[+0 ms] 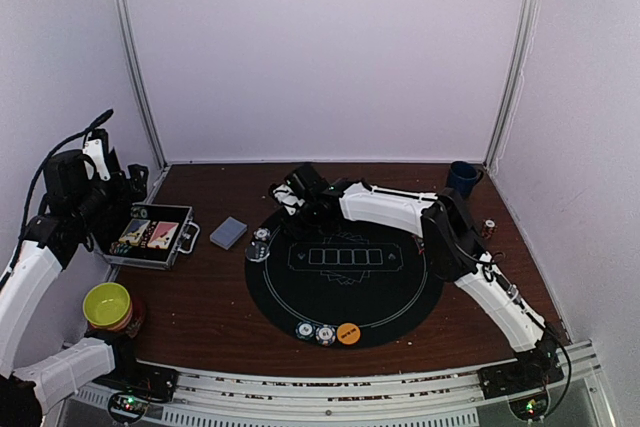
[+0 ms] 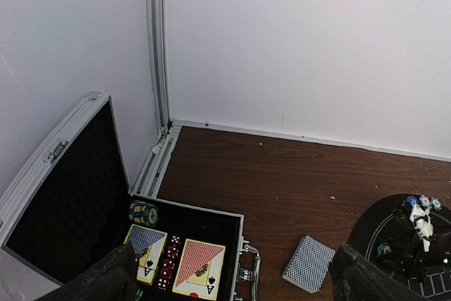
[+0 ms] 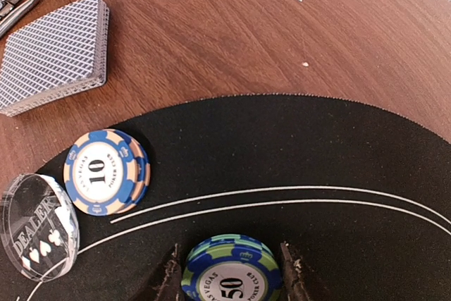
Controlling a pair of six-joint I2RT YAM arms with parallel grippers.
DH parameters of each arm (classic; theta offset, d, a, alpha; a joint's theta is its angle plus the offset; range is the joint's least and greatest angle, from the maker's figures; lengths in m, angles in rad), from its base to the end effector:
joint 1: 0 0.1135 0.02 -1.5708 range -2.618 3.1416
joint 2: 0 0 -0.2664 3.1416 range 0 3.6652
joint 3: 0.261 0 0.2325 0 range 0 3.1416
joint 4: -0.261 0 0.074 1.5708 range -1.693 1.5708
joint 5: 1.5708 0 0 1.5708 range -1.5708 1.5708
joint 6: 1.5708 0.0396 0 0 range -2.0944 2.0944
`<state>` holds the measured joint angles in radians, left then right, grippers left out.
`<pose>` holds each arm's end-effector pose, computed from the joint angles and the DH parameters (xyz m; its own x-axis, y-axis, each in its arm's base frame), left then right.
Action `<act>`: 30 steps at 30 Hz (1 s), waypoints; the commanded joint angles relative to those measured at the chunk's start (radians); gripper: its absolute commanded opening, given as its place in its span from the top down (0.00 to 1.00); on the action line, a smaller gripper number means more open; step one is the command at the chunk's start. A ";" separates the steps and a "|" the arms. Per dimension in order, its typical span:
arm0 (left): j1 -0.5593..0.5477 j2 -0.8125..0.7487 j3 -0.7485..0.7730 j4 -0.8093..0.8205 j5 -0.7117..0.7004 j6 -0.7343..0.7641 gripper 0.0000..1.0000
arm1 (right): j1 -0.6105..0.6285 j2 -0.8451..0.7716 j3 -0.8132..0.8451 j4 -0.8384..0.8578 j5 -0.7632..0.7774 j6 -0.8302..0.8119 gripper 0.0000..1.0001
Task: Distribute texas hold em gaming equipment
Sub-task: Place the poker chips pile in the dealer area.
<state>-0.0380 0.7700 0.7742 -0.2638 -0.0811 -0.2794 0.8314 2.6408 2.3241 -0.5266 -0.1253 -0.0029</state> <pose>0.1628 -0.0030 0.3308 -0.2354 -0.2661 -0.9348 -0.1095 0.9629 -0.2465 0.3745 0.4180 0.1439 -0.5010 -0.5536 -0.6653 -0.7905 0.6056 0.0914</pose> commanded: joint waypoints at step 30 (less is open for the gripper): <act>-0.143 0.180 0.131 0.005 0.159 -0.001 0.02 | -0.135 -0.679 -0.397 -0.246 -0.052 -0.116 0.02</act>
<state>-0.0868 0.8791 0.8303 -0.2733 0.0498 -0.2695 0.7673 2.0651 2.0422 -0.6945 -0.1619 -0.0978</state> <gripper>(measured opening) 0.978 0.979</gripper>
